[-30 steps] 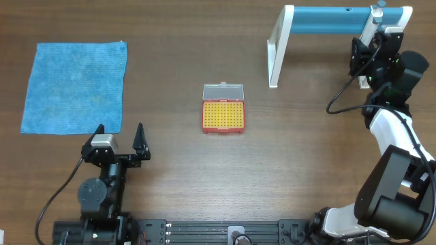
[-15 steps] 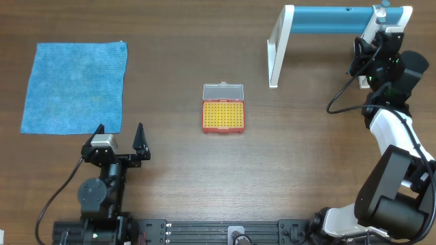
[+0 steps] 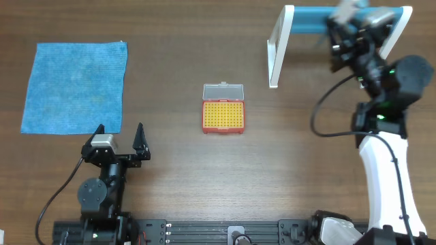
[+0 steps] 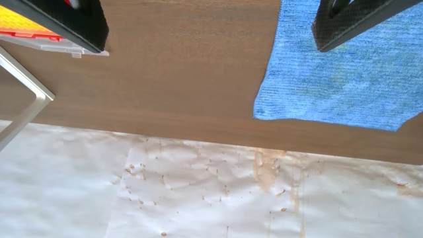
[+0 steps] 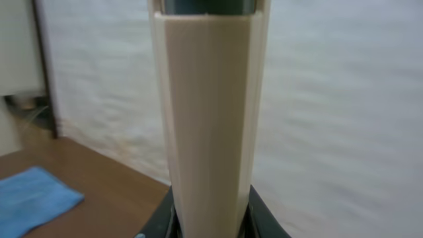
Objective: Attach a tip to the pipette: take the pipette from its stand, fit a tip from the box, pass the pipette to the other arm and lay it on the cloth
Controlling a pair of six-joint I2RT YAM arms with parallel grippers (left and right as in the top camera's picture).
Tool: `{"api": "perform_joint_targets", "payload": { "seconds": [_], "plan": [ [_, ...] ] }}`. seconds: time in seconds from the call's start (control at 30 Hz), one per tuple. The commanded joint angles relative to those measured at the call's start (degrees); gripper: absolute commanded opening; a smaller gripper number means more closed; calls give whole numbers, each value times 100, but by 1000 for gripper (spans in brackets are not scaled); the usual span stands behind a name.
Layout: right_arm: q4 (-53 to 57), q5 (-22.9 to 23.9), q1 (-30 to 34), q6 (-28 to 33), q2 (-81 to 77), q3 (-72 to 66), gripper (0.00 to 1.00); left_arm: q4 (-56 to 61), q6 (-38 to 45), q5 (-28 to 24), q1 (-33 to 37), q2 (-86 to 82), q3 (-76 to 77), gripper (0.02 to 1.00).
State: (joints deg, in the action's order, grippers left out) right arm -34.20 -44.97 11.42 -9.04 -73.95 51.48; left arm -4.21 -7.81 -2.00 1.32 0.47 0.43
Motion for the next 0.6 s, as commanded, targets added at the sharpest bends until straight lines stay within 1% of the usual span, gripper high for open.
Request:
{"api": "perform_joint_targets", "payload": {
  "seconds": [0.03, 0.07, 0.1, 0.13, 0.17, 0.2, 0.23, 0.33, 0.37, 0.4, 0.43, 0.5, 0.6],
  "plan": [
    [-1353, 74, -2000, -894, 96, -1047, 77, -31, -33, -107, 13, -26, -11, 998],
    [-1360, 588, -2509, -890, 92, -1281, 75, -33, -33, -109, 13, -26, -11, 1000],
    [-1416, 992, -2868, -859, 72, -1453, 75, -31, -33, -107, 13, -26, -11, 996],
    [-1882, 1346, -3399, -557, -76, -1759, 75, -31, -33, -109, 13, -26, -11, 996],
    [-2389, 1394, -3659, -457, -326, -1954, 75, -33, -33, -107, 13, -26, -11, 998],
    [-2590, 1392, -3738, -455, -647, -2026, 75, -31, -33, -107, 13, -26, -11, 998],
    [-2656, 1390, -3738, -387, -909, -2031, 75, -31, -33, -107, 13, -26, -11, 998],
    [-3298, 1392, -3738, 59, -1626, -2031, 75, -31, -33, -109, 13, -26, -11, 998],
    [-3314, 1390, -3738, 297, -1847, -2031, 75, -33, -33, -109, 13, -26, -11, 996],
    [-3320, 1390, -3738, 404, -1941, -2031, 75, -31, -31, -107, 13, -26, -11, 996],
    [-3320, 1394, -3733, 780, -2100, -2031, 75, -33, -33, -107, 13, -26, -11, 998],
    [-3320, 1397, -3733, 1137, -2175, -2031, 75, -31, -33, -109, 13, -26, -11, 998],
    [-3136, 1438, -3646, 1193, -2177, -2031, 75, -31, -33, -109, 13, -26, -11, 998]
  ]
}}
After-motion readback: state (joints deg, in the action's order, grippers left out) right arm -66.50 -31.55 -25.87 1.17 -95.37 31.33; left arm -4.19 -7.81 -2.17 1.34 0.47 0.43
